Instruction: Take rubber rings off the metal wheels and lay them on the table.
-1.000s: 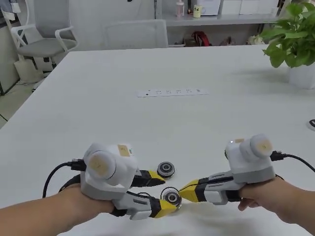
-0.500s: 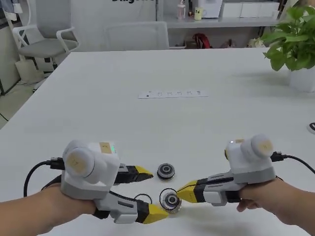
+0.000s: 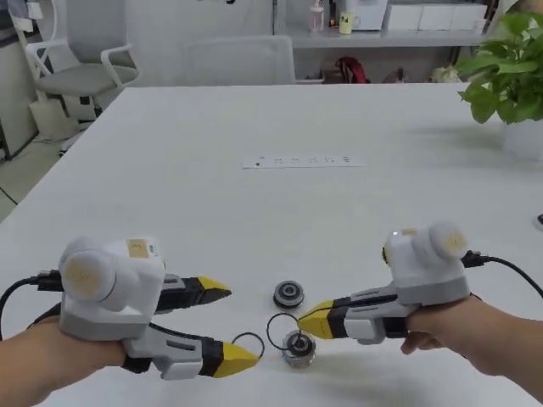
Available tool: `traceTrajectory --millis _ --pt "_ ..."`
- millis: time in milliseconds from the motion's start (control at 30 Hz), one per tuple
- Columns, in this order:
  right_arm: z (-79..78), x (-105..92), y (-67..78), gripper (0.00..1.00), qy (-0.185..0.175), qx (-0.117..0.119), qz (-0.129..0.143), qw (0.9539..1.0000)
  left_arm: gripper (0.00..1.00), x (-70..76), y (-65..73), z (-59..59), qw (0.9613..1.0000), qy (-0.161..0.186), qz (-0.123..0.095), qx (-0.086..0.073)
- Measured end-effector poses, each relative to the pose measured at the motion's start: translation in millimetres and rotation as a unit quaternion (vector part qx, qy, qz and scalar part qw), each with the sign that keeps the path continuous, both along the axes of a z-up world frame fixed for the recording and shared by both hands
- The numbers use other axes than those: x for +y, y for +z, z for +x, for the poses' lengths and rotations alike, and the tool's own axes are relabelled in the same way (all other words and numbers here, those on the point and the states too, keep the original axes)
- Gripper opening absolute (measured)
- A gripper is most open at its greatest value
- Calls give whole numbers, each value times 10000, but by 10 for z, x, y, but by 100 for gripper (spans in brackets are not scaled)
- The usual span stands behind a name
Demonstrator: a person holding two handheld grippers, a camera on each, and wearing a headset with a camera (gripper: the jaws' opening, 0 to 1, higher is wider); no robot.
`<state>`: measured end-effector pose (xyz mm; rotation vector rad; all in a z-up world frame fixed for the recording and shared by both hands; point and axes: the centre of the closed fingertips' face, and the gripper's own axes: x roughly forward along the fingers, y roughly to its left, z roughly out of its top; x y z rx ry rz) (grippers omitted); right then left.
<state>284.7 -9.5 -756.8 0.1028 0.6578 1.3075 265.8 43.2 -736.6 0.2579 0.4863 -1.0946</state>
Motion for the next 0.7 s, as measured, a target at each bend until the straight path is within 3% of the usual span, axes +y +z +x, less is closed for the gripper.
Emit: traceTrajectory --millis 700 --pt "-47 398 -81 0 350 50 -80 9993 65 321 -37 -6 9992 400 40 10"
